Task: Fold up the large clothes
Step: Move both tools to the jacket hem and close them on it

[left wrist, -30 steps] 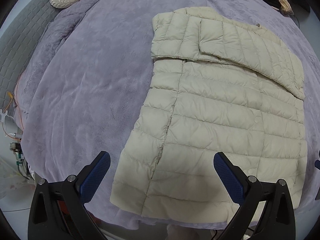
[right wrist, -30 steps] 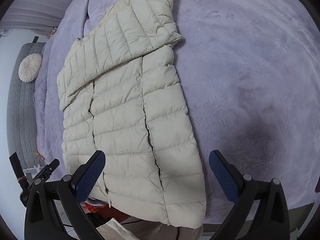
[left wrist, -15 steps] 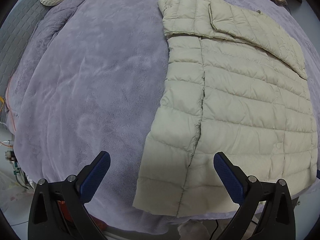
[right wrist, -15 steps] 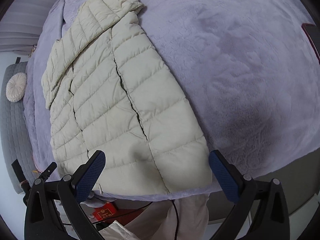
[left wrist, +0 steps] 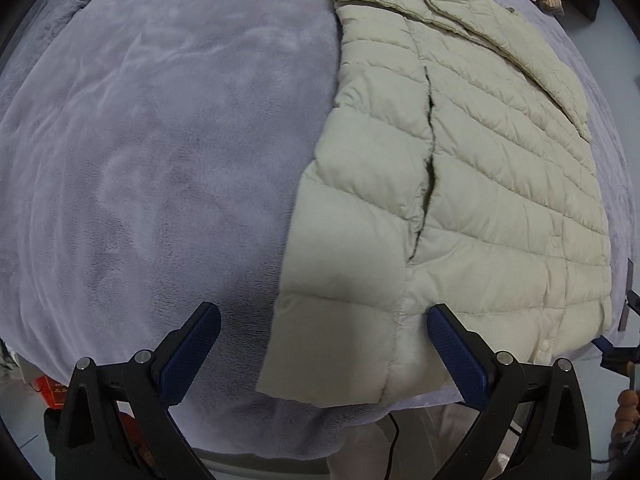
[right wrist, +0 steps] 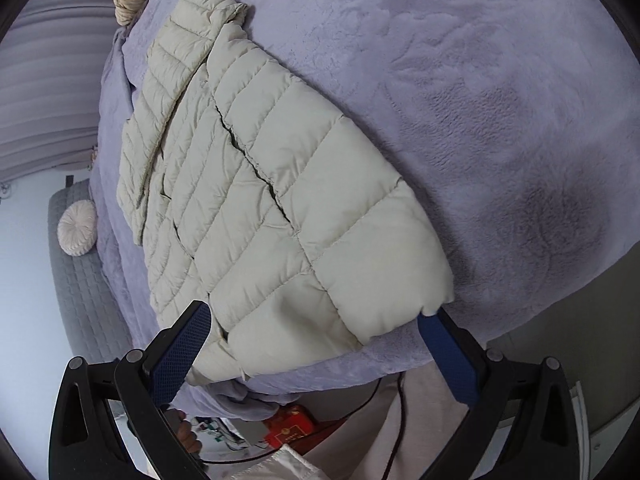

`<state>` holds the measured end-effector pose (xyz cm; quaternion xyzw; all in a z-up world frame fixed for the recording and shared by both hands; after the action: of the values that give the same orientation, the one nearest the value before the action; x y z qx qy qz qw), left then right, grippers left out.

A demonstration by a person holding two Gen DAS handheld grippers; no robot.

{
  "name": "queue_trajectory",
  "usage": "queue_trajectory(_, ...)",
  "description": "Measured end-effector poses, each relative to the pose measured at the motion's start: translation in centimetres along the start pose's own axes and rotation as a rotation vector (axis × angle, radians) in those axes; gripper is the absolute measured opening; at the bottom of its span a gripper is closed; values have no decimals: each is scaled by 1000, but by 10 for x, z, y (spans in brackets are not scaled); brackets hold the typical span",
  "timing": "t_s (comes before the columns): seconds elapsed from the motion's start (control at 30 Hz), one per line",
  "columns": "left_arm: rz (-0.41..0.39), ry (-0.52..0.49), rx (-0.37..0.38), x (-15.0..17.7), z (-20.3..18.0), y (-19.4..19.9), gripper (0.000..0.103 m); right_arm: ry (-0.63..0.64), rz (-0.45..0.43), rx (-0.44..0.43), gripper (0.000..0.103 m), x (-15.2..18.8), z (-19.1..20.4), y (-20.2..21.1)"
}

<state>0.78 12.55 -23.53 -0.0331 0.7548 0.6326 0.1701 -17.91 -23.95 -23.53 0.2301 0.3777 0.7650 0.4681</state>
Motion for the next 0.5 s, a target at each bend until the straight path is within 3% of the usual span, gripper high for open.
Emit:
queue_trajectory(0.13, -15, -14, 55, -4, -18, -2, 103, -53, -2, -79, 103, 5, 8, -12)
queue_trajectory(0.4, -33, -23, 83, -16, -28, -7, 103, -64, -7, -96, 103, 14, 14, -23)
queue_trajectory(0.43, -43, -23, 90, -18, -25, -5, 101, -70, -12, -105, 103, 14, 14, -23)
queue_trajectory(0.5, -43, -29, 91, -17, -24, -3, 77, -83, -25, -114, 103, 13, 8, -19)
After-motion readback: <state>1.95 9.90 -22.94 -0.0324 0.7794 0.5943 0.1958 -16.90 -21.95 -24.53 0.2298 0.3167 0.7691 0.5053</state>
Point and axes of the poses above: each gripper's, at about its wrist camera, not at the fingertips, and y roughly against the way its jaws point, z to its left, x to its underside, the point moved 3 cm from there along -y, roughly the way its jaws point, and after that the axes turned 13 degrees about -z, right-handed, at the moved point
